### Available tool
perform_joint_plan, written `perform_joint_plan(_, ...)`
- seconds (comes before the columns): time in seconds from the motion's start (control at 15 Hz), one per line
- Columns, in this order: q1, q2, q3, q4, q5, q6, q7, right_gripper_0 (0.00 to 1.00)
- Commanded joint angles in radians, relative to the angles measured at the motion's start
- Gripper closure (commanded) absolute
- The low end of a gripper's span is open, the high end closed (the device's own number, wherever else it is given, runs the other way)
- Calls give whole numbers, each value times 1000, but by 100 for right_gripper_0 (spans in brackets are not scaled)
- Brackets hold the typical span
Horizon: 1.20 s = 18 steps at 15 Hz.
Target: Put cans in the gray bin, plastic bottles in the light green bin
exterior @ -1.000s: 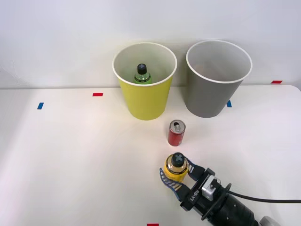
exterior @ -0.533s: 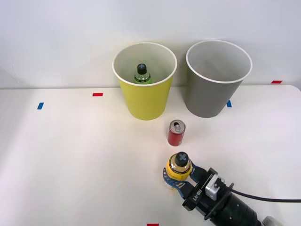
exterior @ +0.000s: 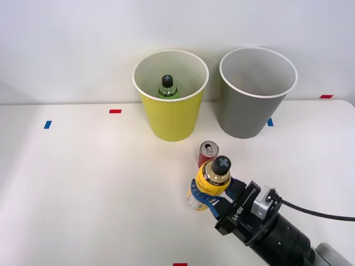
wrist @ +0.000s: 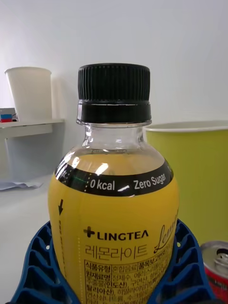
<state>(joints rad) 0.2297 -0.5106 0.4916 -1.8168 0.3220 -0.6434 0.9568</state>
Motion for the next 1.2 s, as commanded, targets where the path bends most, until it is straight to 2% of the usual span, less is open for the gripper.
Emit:
perform_joint_plan(0.07,0,-2,15,-142,-24,160,-23,100)
perform_joint_plan(0.27,-27,-6,27,-243,-69,271,-43,100)
perform_joint_plan(0.53,-178,37,36,-257,-153,367,-67,100)
perform_joint_plan(0.8,-343,112,15,-308,-270,591,-67,100)
perform_joint_plan(1.2,-552,265,-51,-315,-288,939,-70,100)
